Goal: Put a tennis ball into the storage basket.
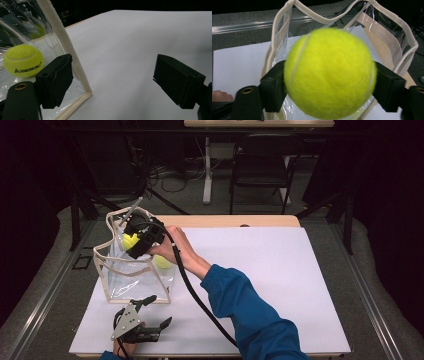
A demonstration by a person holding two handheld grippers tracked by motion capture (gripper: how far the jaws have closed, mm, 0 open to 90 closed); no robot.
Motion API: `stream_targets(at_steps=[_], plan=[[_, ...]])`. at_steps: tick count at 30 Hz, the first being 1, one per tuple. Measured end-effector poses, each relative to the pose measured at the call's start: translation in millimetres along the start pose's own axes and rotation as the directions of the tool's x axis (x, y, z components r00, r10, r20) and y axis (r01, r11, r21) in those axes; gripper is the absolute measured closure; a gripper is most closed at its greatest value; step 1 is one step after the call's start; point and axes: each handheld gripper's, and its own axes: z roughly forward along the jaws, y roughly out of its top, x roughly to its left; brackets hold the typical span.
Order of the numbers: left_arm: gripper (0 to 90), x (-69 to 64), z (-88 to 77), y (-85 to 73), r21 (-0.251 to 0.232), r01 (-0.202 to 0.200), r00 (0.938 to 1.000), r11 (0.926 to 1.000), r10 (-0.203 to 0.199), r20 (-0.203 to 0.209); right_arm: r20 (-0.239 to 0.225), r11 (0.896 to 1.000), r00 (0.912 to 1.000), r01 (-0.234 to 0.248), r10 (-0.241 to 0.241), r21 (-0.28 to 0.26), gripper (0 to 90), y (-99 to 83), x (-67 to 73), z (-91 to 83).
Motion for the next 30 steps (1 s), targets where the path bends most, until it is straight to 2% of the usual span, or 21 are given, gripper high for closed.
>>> stream_targets(at_steps=[2, 7, 13, 21, 30], plan=[[16.0, 0.2, 0.3, -0.4, 0.0, 0.002, 1.0, 1.0, -0.002, -0.001, -0.003, 1.0, 1.0, -0.009, 0.009, -0.023, 14.3, -1.8, 0.1, -3.4], [16.0, 0.5, -0.3, -0.8, -0.002, 0.004, 1.0, 1.0, -0.004, -0.002, -0.005, 0.996, 0.9995, -0.031, 0.031, -0.078, 9.5, -9.1, -3.9, -23.1], [16.0, 0.3, 1.4, -0.7, 0.0, 0.008, 1.0, 1.0, -0.008, 0.0, -0.013, 0.993, 0.9994, -0.035, 0.033, -0.111, 2.8, -33.1, -11.9, -46.1], [16.0, 0.0, 3.1, -0.3, 0.008, 0.003, 1.0, 1.0, -0.003, 0.001, -0.017, 0.992, 0.9981, -0.061, 0.06, -0.107, 1.2, -69.9, -20.3, -66.7], [16.0, 0.2, 4.3, -0.4, 0.013, 0.002, 1.0, 0.9999, -0.002, 0.003, -0.026, 0.995, 0.9971, -0.073, 0.071, -0.074, 0.2, -98.4, -19.7, -68.9]])
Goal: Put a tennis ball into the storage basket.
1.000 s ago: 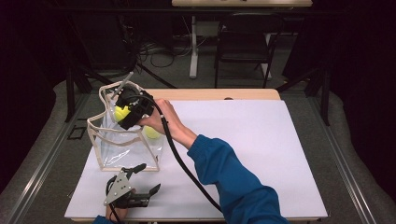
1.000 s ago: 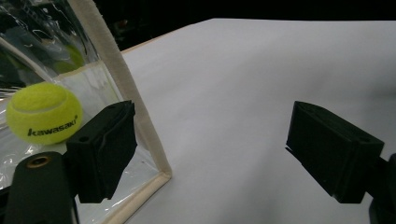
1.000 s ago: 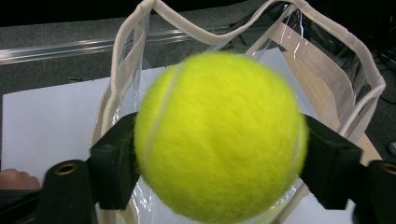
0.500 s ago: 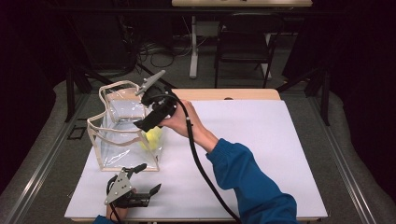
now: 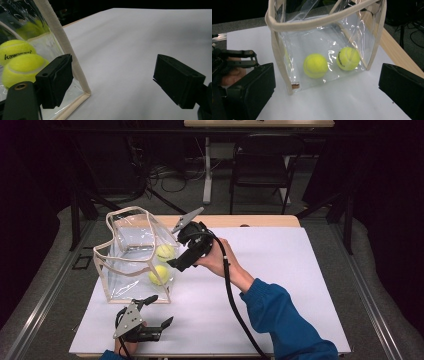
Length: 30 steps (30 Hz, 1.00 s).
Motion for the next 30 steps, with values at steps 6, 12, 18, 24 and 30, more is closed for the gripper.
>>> stream_targets(at_steps=[6, 12, 18, 24, 30], plan=[[16.0, 0.1, -0.1, -0.1, 0.0, 0.001, 1.0, 1.0, -0.001, 0.0, 0.006, 1.0, 1.0, -0.003, 0.003, 0.021, 0.0, -15.0, 0.8, -2.6], [16.0, 0.0, 1.1, 0.2, -0.004, 0.002, 1.0, 1.0, -0.002, 0.004, 0.02, 0.999, 0.9997, -0.012, 0.012, 0.042, 0.0, -32.2, 1.4, -6.5], [16.0, 0.3, 3.0, 1.0, -0.002, 0.002, 1.0, 1.0, -0.002, 0.005, 0.034, 0.996, 0.9991, -0.028, 0.026, 0.082, 0.0, -50.9, 0.9, -8.0], [16.0, 0.4, 3.9, 1.5, 0.0, -0.004, 1.0, 1.0, 0.004, 0.009, 0.045, 0.995, 0.9978, -0.052, 0.048, 0.083, 0.0, -69.7, -0.7, -12.1], [16.0, 1.0, 4.2, 0.5, 0.002, 0.005, 1.0, 1.0, -0.005, 0.006, 0.044, 0.993, 0.9978, -0.054, 0.049, 0.106, 0.0, -87.5, -1.4, -14.0]])
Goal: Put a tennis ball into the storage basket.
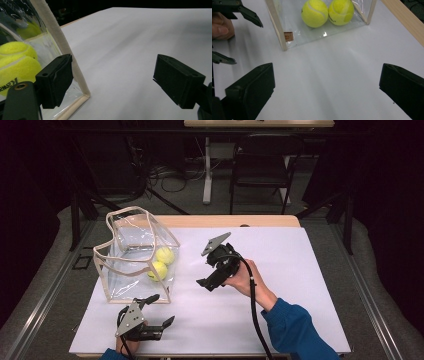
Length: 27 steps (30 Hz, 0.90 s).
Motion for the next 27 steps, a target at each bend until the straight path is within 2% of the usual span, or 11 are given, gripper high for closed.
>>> stream_targets(at_steps=[6, 11, 17, 19, 27], plan=[[16.0, -0.8, -0.2, 0.1, 0.002, -0.006, 1.0, 1.0, 0.006, 0.001, 0.023, 1.0, 0.9997, -0.009, 0.009, -0.015, 0.0, -18.8, 1.5, -3.8], [16.0, -1.1, -0.3, 0.4, 0.003, -0.01, 0.9999, 1.0, 0.01, 0.005, 0.044, 1.0, 0.999, -0.002, 0.002, 0.008, 0.0, -31.3, 5.5, -5.6], [16.0, -1.8, -0.9, 0.5, 0.0, -0.01, 0.9999, 1.0, 0.01, 0.004, 0.059, 1.0, 0.9983, -0.008, 0.008, 0.004, 0.0, -44.0, 6.7, -10.9], [16.0, -1.7, -1.3, 0.5, -0.003, -0.011, 0.9999, 0.9999, 0.011, 0.01, 0.079, 1.0, 0.9968, -0.002, 0.001, 0.01, 0.0, -48.1, 6.7, -13.2], [16.0, -0.8, -2.2, 0.0, 0.0, -0.011, 0.9999, 0.9999, 0.011, 0.011, 0.115, 1.0, 0.9934, 0.006, -0.006, 0.005, 0.0, -72.1, 5.8, -19.7]])
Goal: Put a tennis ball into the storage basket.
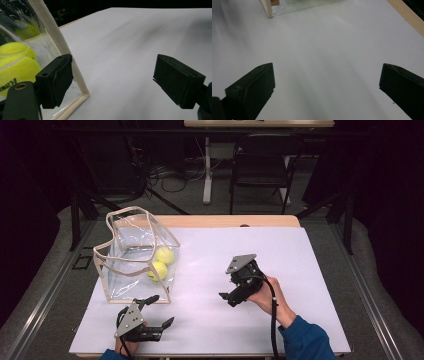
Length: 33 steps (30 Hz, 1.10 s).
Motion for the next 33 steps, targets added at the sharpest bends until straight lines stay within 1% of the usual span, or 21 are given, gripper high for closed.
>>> stream_targets(at_steps=[1, 9, 15, 19, 22, 23, 26, 28, 30, 31, 33], plan=[[16.0, -0.4, 0.4, -0.2, -0.003, 0.002, 1.0, 1.0, -0.002, -0.006, 0.004, 1.0, 1.0, -0.006, 0.007, -0.003, 0.0, -3.5, -0.2, -0.1], [16.0, -0.6, -0.1, -0.6, -0.001, 0.001, 1.0, 1.0, -0.001, -0.009, 0.03, 0.999, 0.9991, -0.031, 0.032, -0.021, 0.0, -30.9, -2.4, -3.8], [16.0, -0.9, -0.5, -0.7, -0.003, 0.001, 0.9999, 1.0, -0.001, -0.01, 0.037, 0.997, 0.9971, -0.066, 0.067, -0.03, 0.0, -49.5, -3.0, -7.2], [16.0, -1.1, -0.5, -0.8, -0.003, 0.001, 0.9999, 1.0, -0.001, -0.012, 0.044, 0.996, 0.9958, -0.078, 0.08, -0.039, 0.0, -60.1, -2.9, -8.6], [16.0, -1.6, -1.2, -0.9, -0.003, 0.002, 0.9999, 1.0, -0.002, -0.014, 0.053, 0.996, 0.9947, -0.086, 0.088, -0.034, 0.0, -69.3, -2.6, -8.8], [16.0, -1.5, -1.5, -0.9, -0.001, 0.0, 0.9999, 1.0, 0.0, -0.014, 0.049, 0.995, 0.9944, -0.092, 0.093, -0.038, 0.0, -72.8, -2.6, -8.6], [16.0, -1.3, -1.4, -1.2, -0.002, 0.003, 0.9999, 1.0, -0.003, -0.014, 0.059, 0.993, 0.9919, -0.11, 0.112, -0.037, 0.0, -83.5, -1.9, -8.2], [16.0, -1.3, -1.0, -1.2, 0.0, 0.004, 0.9999, 1.0, -0.004, -0.016, 0.063, 0.991, 0.9901, -0.123, 0.126, -0.052, 0.0, -91.2, -0.8, -8.4], [16.0, -1.4, -0.6, -1.0, 0.003, 0.0, 0.9999, 1.0, 0.0, -0.017, 0.084, 0.989, 0.9859, -0.14, 0.145, -0.055, 0.0, -99.2, 2.0, -8.8], [16.0, -1.7, -0.7, -0.9, 0.001, 0.0, 0.9999, 1.0, 0.0, -0.016, 0.096, 0.989, 0.9846, -0.142, 0.146, -0.05, 0.0, -102.5, 3.7, -8.5], [16.0, -2.0, -1.1, -0.7, 0.003, -0.004, 0.9999, 1.0, 0.004, -0.014, 0.102, 0.992, 0.9871, -0.122, 0.123, -0.02, 0.0, -106.1, 7.0, -8.7]])
